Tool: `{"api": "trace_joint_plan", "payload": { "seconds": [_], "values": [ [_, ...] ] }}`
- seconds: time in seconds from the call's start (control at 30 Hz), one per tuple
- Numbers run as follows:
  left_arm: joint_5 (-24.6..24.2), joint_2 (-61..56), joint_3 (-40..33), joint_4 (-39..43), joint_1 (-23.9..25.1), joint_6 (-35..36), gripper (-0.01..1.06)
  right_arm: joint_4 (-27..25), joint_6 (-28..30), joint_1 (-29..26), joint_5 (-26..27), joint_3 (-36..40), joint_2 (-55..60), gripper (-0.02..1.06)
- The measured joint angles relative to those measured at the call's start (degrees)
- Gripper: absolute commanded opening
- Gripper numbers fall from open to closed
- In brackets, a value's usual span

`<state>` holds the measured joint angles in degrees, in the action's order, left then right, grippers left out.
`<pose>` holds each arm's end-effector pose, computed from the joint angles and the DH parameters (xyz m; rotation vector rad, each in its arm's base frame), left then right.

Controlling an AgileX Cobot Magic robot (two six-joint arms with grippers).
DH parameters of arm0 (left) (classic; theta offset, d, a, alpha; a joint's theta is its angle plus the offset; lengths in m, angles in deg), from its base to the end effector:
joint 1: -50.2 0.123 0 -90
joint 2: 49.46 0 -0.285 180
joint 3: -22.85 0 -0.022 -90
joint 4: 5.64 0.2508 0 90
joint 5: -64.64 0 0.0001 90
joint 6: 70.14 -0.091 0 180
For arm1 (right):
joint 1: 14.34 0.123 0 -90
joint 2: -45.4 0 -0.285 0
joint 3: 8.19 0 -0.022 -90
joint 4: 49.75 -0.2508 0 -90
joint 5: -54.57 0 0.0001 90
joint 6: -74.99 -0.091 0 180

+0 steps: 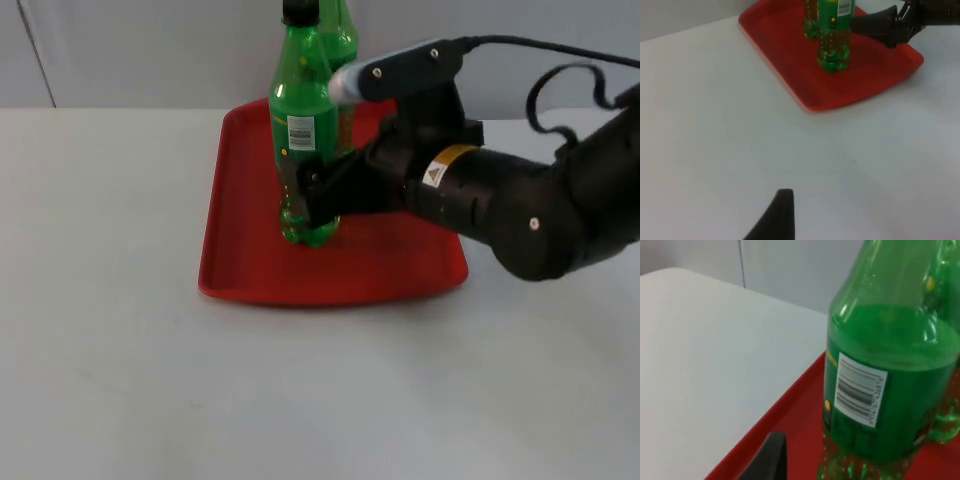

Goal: Place the bottle upright on the tray.

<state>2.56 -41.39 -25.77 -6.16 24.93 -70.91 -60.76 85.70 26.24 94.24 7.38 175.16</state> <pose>-0.0048 0.0015 0.2752 0.4701 2.0306 -0.2724 0.3336 0.2711 0.1231 -0.5999 1.7667 0.3525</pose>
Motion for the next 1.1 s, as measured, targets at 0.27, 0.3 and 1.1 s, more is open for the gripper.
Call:
{"api": "trace_joint_plan", "payload": {
  "seconds": [0.27, 0.3, 1.1],
  "values": [
    [0.0, 0.0, 0.0, 0.1, 0.0, 0.0, 1.05, 0.0, 0.2, 0.0, -16.2, 0.0, -5.8, 1.05],
    [0.0, 0.0, 0.0, 0.1, 0.0, 0.0, 1.05, 0.0, 0.2, 0.0, -16.2, 0.0, -5.8, 1.05],
    [0.0, 0.0, 0.0, 0.1, 0.0, 0.0, 1.05, 0.0, 2.1, 0.0, -49.4, 0.2, -21.4, 1.05]
  ]
}}
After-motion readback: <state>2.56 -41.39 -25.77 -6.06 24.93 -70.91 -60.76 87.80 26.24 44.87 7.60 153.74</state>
